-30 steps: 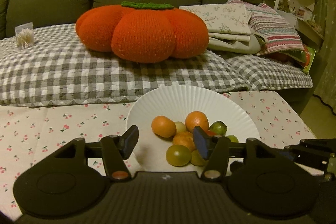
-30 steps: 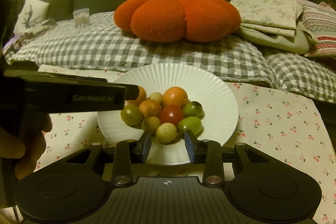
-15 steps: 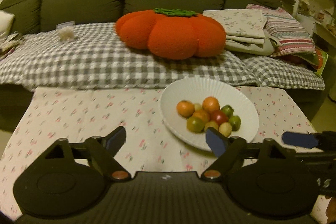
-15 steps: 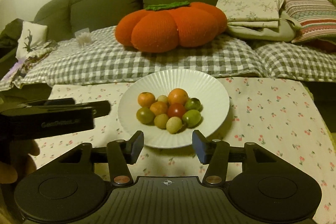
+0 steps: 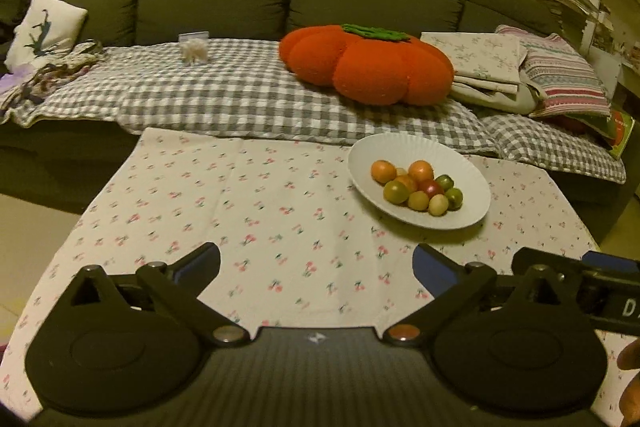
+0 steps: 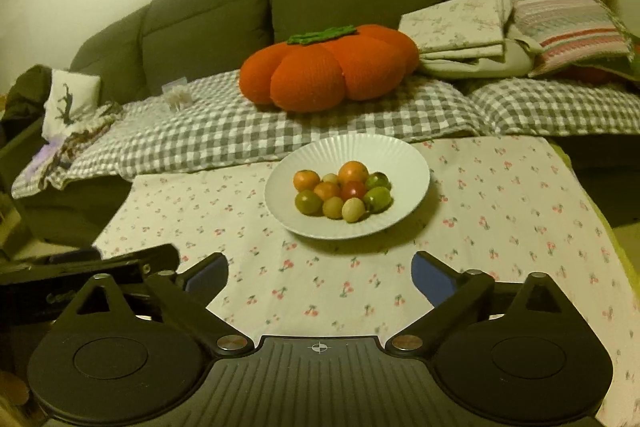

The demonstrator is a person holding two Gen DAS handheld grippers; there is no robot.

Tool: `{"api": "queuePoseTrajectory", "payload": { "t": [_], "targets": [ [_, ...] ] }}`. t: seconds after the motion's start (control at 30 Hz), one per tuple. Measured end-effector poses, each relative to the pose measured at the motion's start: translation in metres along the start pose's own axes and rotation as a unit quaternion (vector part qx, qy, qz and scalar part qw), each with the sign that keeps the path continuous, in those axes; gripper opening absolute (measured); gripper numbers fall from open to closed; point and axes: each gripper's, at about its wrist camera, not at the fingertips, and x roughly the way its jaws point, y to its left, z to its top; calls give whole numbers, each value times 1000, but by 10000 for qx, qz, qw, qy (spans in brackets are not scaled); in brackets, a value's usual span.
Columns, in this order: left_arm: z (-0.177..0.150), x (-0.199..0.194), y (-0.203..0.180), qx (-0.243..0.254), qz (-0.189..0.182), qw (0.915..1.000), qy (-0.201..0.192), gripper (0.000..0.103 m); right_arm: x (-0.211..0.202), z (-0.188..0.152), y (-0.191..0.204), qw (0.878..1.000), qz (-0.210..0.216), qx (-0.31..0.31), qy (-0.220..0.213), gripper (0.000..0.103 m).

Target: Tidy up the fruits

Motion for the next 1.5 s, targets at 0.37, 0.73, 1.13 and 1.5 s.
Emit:
{"api": "queuePoseTrajectory", "payload": {
  "t": [0.37,0.73,1.13,1.5],
  "targets": [
    [-20,-22,8,83,15,10000,46,102,-37,-25,16,9998,22,-11,-182,103],
    [-21,-17,9,148,35,9999,33,102,-31,-34,20,9997,-59,-201,-154,103],
    [-23,-11,7,238,-64,9997,62,102,-29,-38,22,9995,-51,-289,-137,103],
    [-23,-14,5,309,-111,9995,-23,102,-30,-37,21,9995,-22,-277,-149,103]
  ]
}}
